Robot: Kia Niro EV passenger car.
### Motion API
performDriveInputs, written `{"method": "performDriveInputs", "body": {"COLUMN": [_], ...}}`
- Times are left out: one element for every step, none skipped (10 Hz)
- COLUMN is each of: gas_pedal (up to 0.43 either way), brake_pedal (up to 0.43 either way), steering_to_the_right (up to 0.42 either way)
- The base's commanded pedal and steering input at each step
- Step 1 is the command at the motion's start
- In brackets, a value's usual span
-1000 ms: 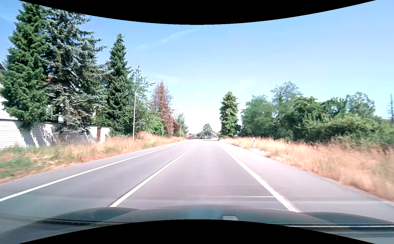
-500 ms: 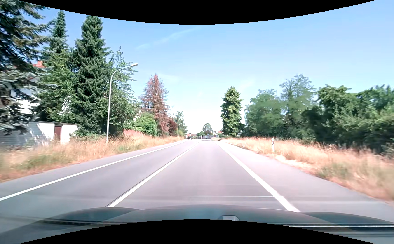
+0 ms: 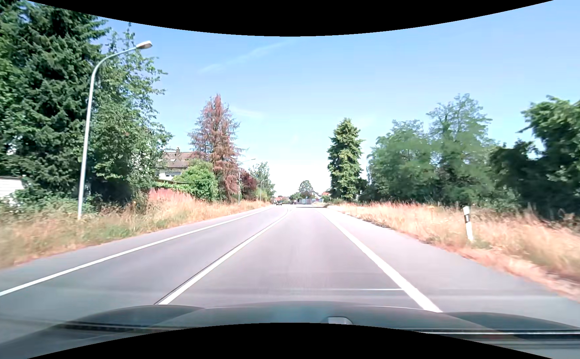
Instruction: Follow the waypoints while adhering to traffic rules and regulations
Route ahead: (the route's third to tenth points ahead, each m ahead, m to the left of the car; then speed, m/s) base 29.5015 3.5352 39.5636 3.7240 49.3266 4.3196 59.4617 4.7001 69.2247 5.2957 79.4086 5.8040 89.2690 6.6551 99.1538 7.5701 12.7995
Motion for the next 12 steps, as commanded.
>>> {"method": "performDriveInputs", "body": {"gas_pedal": [0.02, 0.02, 0.02, 0.02, 0.02, 0.02, 0.02, 0.02, 0.02, 0.02, 0.02, 0.02], "brake_pedal": [0.0, 0.0, 0.0, 0.0, 0.0, 0.0, 0.0, 0.0, 0.0, 0.0, 0.0, 0.0], "steering_to_the_right": [-0.004, -0.004, -0.004, -0.004, -0.004, -0.004, -0.004, -0.004, -0.004, -0.004, -0.004, -0.004]}}
